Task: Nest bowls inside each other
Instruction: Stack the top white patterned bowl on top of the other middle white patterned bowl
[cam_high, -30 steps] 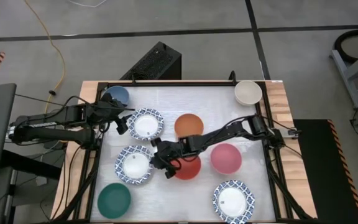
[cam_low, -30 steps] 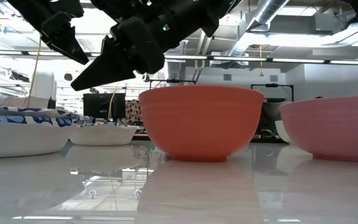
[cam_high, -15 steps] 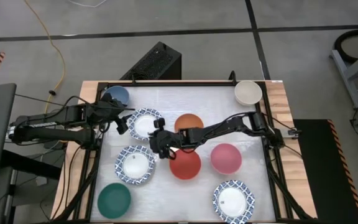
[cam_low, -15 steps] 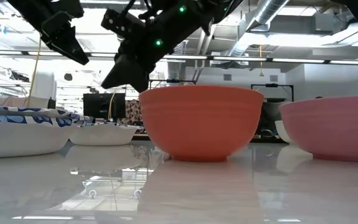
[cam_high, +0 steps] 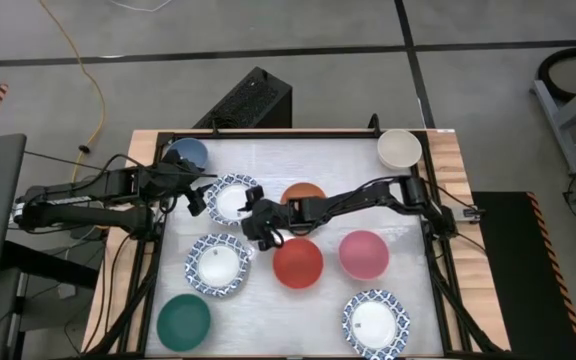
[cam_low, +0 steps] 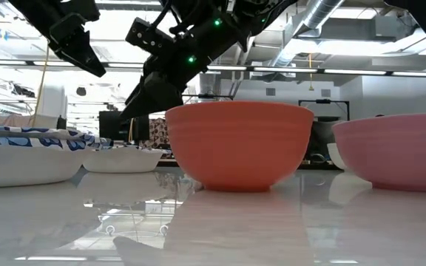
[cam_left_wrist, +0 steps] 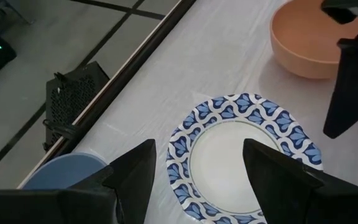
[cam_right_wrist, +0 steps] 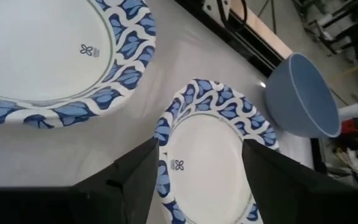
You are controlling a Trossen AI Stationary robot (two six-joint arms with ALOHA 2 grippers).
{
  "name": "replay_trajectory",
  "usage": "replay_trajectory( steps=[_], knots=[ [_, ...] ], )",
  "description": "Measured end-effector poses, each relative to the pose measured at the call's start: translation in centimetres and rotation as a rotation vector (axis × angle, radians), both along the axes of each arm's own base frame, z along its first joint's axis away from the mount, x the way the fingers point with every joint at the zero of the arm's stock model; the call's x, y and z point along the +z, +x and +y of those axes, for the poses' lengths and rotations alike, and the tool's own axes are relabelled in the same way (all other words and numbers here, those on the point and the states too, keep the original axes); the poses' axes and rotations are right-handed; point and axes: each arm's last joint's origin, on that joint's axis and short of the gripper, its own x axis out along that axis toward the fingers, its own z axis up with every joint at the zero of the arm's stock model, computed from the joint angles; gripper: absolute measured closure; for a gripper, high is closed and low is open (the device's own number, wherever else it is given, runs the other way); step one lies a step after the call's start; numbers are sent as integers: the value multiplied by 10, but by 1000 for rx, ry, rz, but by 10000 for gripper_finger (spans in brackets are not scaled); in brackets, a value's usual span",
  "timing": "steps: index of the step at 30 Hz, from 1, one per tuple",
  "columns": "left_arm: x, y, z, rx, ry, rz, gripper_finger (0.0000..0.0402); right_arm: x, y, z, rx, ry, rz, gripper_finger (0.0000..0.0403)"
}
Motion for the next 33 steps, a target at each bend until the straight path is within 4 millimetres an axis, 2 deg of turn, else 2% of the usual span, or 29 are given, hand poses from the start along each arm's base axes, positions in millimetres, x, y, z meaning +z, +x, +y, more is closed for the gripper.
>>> replay_trajectory(
  steps=[4, 14, 25, 33],
  knots=[
    [0, 0, 0, 0, -1, -1, 169, 0, 1, -8, 40, 36, 1, 154],
    [0, 0, 0, 7, -11, -9, 169, -26, 8, -18, 109, -4, 49, 161],
    [0, 0, 0, 7, -11, -8, 169, -45, 11, -24, 99, -6, 87, 166],
    [0, 0, 0, 8, -10, -8, 169, -60, 13, -28, 46, -53, 118, 195]
  ],
)
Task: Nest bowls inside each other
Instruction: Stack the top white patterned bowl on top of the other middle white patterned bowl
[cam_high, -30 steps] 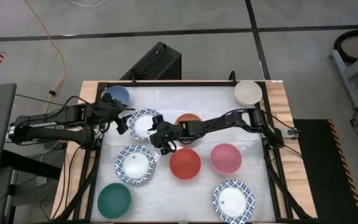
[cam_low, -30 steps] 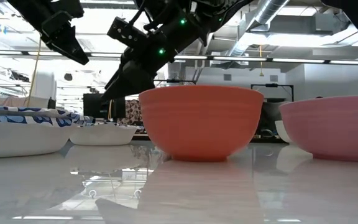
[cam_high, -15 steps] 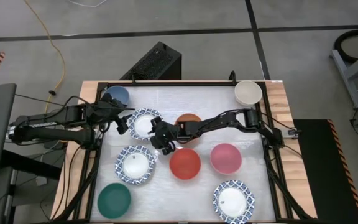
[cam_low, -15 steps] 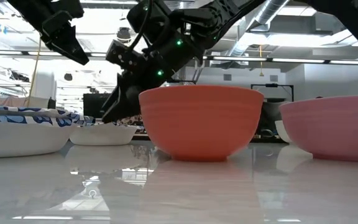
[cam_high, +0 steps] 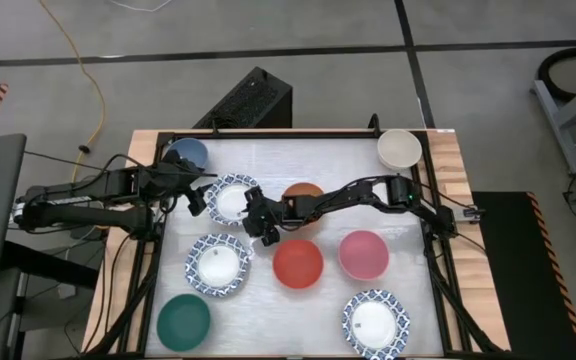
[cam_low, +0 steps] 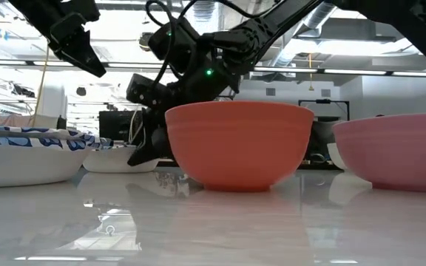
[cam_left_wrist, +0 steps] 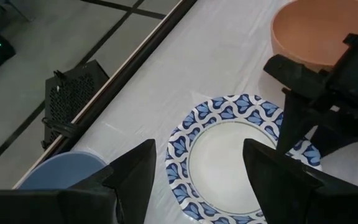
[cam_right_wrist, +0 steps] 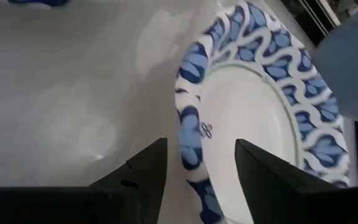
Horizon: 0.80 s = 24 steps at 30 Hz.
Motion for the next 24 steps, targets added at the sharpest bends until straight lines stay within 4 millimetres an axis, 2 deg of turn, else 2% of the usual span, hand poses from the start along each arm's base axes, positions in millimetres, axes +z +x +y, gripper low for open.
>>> replay_trajectory(
  steps=[5, 14, 18, 24],
  knots=[
    [0, 0, 0, 0, 0, 0, 169, 1, 0, -1, -45, -34, -4, 247],
    [0, 0, 0, 0, 0, 0, 169, 2, -1, 0, -92, -73, -4, 386],
    [0, 0, 0, 0, 0, 0, 169, 9, 2, 0, -125, -87, -23, 387],
    [0, 0, 0, 0, 0, 1, 169, 32, 11, 5, -123, -104, -75, 395]
  ],
)
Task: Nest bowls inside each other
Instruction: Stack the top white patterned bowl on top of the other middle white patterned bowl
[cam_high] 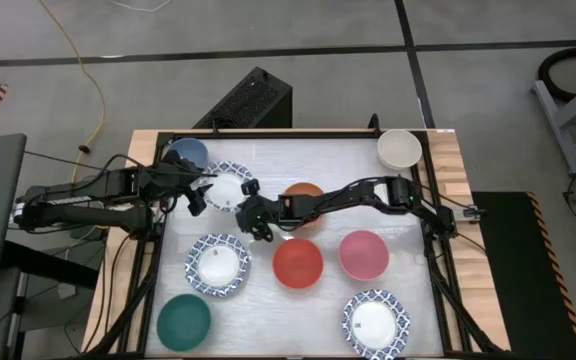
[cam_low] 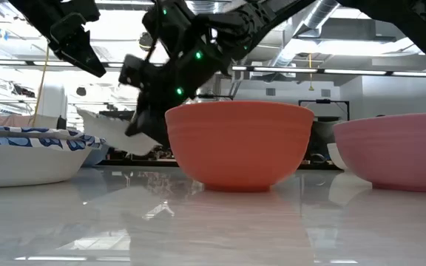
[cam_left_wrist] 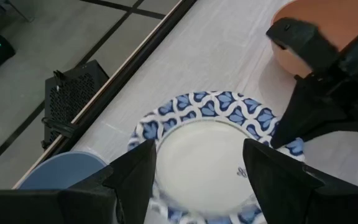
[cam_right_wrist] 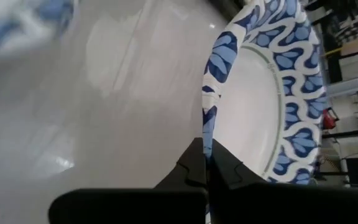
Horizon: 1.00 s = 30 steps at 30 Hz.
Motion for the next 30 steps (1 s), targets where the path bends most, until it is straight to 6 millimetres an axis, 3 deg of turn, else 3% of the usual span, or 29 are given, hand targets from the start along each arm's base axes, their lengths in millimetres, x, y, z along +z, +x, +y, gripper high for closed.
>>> replay_trajectory(
  steps=[7, 13, 22, 30],
  knots=[
    [0, 0, 0, -4, 5, 4, 169, 24, 5, 16, 59, 12, 25, 396],
    [0, 0, 0, -5, 6, 6, 169, 39, 7, 48, 217, 8, 16, 396],
    [0, 0, 0, -5, 6, 5, 169, 40, 1, 100, 484, -100, 56, 395],
    [0, 0, 0, 4, -5, -4, 169, 39, -4, 124, 548, -106, 69, 395]
  ],
)
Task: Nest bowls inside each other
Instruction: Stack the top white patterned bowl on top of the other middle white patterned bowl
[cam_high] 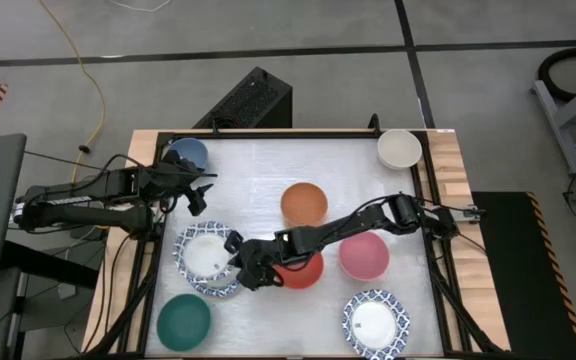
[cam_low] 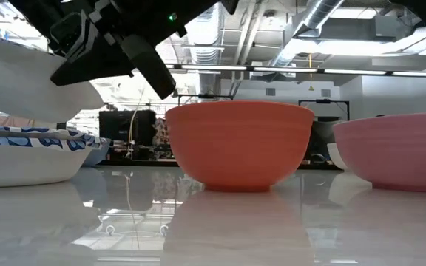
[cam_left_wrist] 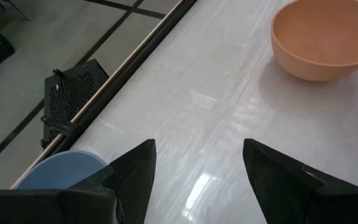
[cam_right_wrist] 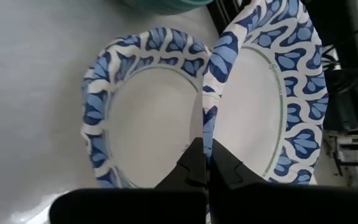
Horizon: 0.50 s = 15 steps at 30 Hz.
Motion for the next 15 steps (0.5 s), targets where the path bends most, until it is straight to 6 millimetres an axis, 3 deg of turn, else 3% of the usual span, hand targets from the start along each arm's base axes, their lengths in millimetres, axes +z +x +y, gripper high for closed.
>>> replay_trajectory(
  steps=[15],
  knots=[
    [0, 0, 0, 2, -2, -2, 169, -14, -4, -5, -31, 88, 109, 395]
  ],
)
